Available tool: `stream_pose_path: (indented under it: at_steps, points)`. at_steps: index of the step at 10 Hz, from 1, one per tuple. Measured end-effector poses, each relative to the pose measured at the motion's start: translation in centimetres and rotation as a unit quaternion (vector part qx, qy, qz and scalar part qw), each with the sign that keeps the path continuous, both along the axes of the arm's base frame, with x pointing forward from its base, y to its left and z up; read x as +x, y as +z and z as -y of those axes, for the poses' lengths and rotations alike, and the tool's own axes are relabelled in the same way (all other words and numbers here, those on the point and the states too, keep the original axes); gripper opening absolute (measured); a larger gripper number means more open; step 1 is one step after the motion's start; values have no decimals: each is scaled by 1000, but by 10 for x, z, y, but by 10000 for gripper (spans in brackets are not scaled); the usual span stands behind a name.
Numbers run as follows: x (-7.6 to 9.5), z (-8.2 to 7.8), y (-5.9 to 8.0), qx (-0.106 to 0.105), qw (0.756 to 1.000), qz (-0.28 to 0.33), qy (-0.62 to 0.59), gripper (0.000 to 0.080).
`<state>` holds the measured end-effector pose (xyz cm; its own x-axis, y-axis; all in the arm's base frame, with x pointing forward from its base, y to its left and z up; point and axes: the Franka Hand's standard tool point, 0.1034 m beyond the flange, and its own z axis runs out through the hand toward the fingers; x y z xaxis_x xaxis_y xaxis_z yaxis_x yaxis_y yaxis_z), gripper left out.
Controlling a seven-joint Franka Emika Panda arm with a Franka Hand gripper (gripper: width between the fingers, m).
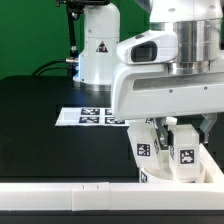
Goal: Assemble stool
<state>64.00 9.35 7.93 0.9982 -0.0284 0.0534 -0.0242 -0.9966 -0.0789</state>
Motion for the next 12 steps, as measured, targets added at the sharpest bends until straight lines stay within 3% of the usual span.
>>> stream_pose_path:
  at_steps: [2,3,4,8,10,11,12]
  points:
    - [0,-6,2,14,984,-12,-176,334]
    - [-1,-7,2,26,961,-21,-274,334]
    - [-1,-9,1,37,914,-29,-403,334]
    - [-1,-10,0,46,848,-39,-526,334]
    - [-3,-16,1,58,738,-58,-670,334]
    - [-4,-22,-2,62,649,-64,-755,334]
    - [-5,-25,-4,63,603,-62,-793,334]
